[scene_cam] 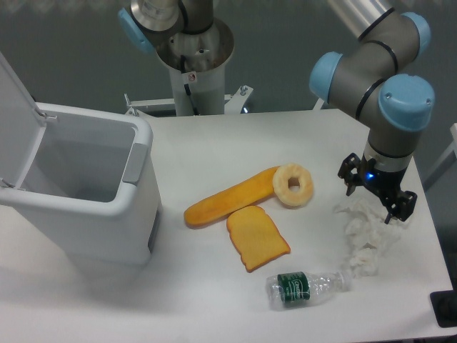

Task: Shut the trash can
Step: 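Raise the gripper and move it toward the open trash can lid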

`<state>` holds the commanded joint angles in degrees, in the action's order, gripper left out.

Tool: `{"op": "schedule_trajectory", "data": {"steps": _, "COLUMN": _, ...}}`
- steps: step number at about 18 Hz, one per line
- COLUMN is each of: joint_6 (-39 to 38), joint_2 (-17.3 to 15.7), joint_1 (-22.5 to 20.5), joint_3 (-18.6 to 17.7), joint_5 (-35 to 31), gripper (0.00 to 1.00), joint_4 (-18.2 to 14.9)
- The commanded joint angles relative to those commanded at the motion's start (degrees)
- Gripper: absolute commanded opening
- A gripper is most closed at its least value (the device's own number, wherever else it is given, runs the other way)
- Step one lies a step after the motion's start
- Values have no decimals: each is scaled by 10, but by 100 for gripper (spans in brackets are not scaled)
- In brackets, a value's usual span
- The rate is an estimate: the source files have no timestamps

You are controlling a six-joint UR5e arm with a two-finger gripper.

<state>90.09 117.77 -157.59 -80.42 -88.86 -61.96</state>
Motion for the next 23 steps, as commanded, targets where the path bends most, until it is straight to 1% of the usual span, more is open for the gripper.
{"op": "schedule_trajectory", "data": {"steps": 4, "joint_6": 0, "joint_2": -4, "joint_1": 3, "joint_3": -3, "joint_5": 1, "gripper": 100, "joint_4": 0}}
{"op": "schedule_trajectory", "data": {"steps": 8, "joint_6": -11, "joint_2": -37, "joint_1": 11, "joint_3": -12, "joint_5": 0, "gripper": 100, "joint_4": 3}}
{"op": "schedule_trajectory", "data": {"steps": 9, "joint_6": -17, "joint_2": -52, "joint_1": 13, "joint_3": -28, "joint_5": 0, "gripper": 100, "joint_4": 4}}
{"op": "schedule_trajectory", "data": {"steps": 10, "joint_6": -46, "joint_2": -68, "joint_1": 14, "joint_3": -39, "joint_5": 1, "gripper": 100, "joint_4": 10}}
{"op": "schedule_trajectory", "data": {"steps": 11, "joint_6": -87, "joint_2": -76, "joint_1": 17, "joint_3": -50, "joint_5": 3, "gripper": 100, "joint_4": 11}}
{"op": "schedule_trajectory", "data": {"steps": 13, "joint_6": -133, "joint_2": -89, "joint_1": 27, "joint_3": -54, "joint_5": 4, "gripper": 100, "joint_4": 11}}
{"op": "schedule_trajectory", "data": {"steps": 15, "joint_6": -153, "joint_2": -107, "joint_1": 40, "joint_3": -57, "joint_5": 4, "gripper": 100, "joint_4": 13}}
{"op": "schedule_trajectory", "data": {"steps": 16, "joint_6": -184, "joint_2": -119, "joint_1": 45, "joint_3": -58, "joint_5": 5, "gripper": 100, "joint_4": 14}}
{"op": "schedule_trajectory", "data": {"steps": 18, "joint_6": -255, "joint_2": -140, "joint_1": 68, "joint_3": -64, "joint_5": 5, "gripper": 100, "joint_4": 13}}
{"op": "schedule_trajectory", "data": {"steps": 21, "joint_6": -305, "joint_2": -173, "joint_1": 92, "joint_3": -88, "joint_5": 12, "gripper": 100, "joint_4": 14}}
{"op": "schedule_trajectory", "data": {"steps": 23, "joint_6": -335, "joint_2": -206, "joint_1": 105, "joint_3": -106, "joint_5": 28, "gripper": 100, "joint_4": 13}}
